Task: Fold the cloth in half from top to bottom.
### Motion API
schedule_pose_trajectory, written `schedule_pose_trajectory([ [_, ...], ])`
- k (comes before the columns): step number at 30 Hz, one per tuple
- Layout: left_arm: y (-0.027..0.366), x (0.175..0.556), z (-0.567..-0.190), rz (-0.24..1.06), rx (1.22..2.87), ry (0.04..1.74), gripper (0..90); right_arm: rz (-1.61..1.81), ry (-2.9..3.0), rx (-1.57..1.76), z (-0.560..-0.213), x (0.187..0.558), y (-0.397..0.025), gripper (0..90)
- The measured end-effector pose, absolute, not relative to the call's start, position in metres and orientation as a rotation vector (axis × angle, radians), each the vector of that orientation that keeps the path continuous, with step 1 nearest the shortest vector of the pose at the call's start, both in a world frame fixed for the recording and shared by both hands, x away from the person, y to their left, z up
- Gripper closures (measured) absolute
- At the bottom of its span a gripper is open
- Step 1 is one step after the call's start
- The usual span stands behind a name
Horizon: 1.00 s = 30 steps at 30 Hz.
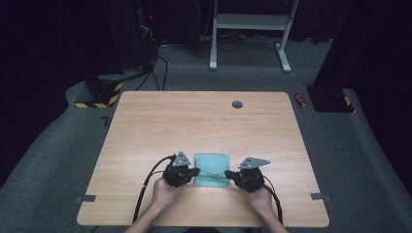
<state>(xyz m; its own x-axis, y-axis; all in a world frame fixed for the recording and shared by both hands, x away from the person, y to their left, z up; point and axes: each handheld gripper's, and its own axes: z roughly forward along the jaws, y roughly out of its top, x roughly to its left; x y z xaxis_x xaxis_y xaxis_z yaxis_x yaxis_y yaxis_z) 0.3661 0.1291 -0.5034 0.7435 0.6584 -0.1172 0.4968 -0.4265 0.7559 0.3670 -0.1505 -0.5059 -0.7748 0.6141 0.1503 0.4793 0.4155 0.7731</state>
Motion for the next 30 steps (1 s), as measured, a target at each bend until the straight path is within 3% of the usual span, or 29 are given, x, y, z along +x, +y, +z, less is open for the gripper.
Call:
schedule_pose_trajectory([
  [10,0.127,0.361,-0.512,0.239,2.146,0.863,87.5,1.249,2.541,0.963,-0.514,0.36,-0.148,89.2],
  [18,0.136,0.358,-0.498,0.234,2.054,0.87,69.1,1.358,2.488,0.995,-0.505,0.358,-0.157,79.5],
  [30,0.122,0.361,-0.51,0.292,2.145,0.906,61.4,1.221,2.526,0.986,-0.514,0.363,-0.133,76.6],
])
